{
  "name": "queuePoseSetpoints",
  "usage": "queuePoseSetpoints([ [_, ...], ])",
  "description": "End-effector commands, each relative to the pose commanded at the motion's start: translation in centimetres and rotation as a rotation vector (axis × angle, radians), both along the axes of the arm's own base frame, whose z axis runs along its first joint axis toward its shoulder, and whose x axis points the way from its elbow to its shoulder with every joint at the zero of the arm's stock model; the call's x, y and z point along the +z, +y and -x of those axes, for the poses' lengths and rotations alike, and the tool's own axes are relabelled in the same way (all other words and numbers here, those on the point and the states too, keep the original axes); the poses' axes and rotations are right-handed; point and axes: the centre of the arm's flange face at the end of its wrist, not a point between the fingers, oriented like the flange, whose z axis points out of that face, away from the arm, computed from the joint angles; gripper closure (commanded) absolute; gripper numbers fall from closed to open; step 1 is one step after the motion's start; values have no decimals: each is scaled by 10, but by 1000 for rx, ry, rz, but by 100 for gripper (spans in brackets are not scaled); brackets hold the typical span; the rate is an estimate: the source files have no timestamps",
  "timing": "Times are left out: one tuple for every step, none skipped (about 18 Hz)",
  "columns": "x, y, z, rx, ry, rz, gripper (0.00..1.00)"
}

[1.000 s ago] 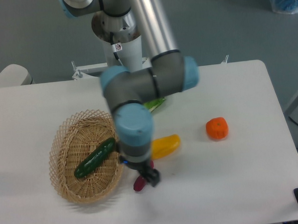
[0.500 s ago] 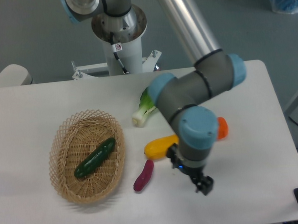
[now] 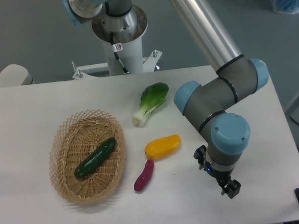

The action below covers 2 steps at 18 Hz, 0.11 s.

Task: Place the cucumber in the basket

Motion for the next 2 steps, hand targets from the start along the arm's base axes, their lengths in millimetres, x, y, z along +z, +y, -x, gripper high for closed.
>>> queuePoseSetpoints([
  [0, 0, 0, 0, 0, 0, 0],
  [0, 0, 0, 0, 0, 0, 0],
])
